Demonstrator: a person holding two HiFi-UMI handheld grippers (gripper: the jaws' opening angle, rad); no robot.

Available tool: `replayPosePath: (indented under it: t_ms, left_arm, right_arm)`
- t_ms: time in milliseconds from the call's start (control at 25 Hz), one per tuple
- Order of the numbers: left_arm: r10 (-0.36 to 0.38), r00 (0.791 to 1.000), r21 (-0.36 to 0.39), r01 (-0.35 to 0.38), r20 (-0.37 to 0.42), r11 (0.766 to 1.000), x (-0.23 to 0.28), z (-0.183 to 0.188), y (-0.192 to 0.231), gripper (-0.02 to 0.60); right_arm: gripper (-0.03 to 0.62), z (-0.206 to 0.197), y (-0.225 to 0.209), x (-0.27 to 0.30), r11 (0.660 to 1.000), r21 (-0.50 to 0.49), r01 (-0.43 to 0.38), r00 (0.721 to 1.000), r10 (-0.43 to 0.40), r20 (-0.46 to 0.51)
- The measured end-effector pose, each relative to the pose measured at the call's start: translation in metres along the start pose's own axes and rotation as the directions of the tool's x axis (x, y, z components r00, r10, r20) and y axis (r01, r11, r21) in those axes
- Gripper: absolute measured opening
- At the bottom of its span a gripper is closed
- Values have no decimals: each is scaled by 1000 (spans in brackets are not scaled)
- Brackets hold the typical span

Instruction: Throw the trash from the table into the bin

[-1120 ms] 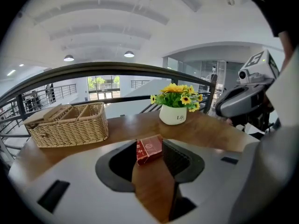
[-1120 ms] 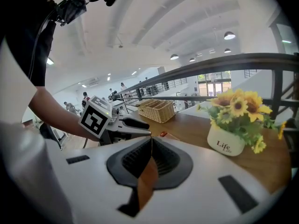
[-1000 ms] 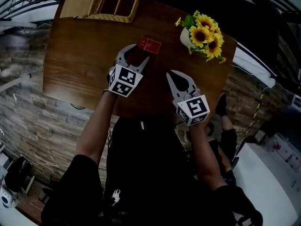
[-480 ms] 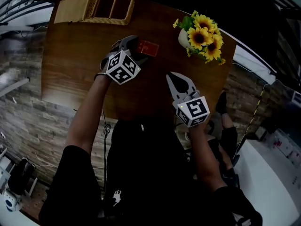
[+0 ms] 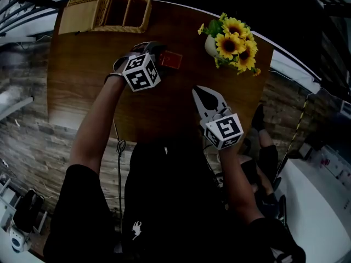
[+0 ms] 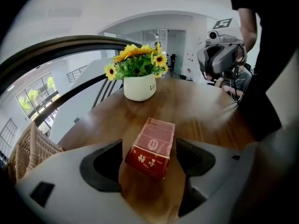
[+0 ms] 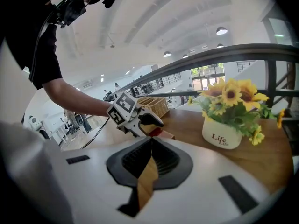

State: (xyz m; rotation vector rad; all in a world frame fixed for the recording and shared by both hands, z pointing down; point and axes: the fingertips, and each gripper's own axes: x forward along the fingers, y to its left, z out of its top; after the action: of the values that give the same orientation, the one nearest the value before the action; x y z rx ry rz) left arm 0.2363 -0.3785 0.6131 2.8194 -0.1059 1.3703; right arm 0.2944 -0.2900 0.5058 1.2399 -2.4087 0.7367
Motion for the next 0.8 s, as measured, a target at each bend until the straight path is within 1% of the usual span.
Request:
replayPosePath:
  t_ms: [120,320,360,400,520,800]
  left_arm:
    - [-28,1000,34,28,-14,999,3,1,2,357]
    - [-39,999,49,41,-32,998,5,-3,1,356]
    - [-37,999,48,39,-35,998,5,-4,0,353]
    - [-32,999,45,34,-35,998,5,-5,0,331]
    - [-19,999,20,20,-30,1000,4,-4,0,305]
    - [14,1000,-87,-13,7,996,-8,-6,-12,301]
  right_arm:
    - [14,-3,-1,-1,1000,1,0,1000,0,1]
    - [14,-3,0,0,1000,3,-2,1000,2,3]
    - [14,-3,1,0,1000,3,-2,1000,2,3]
    - [14,-3,1,0,1000,3,-2,1000,2,3]
    - [14,-2,3,0,1000,1,-7,1000,7,10]
    - [14,2,10,-2,1000,-12,-16,1000,17,20]
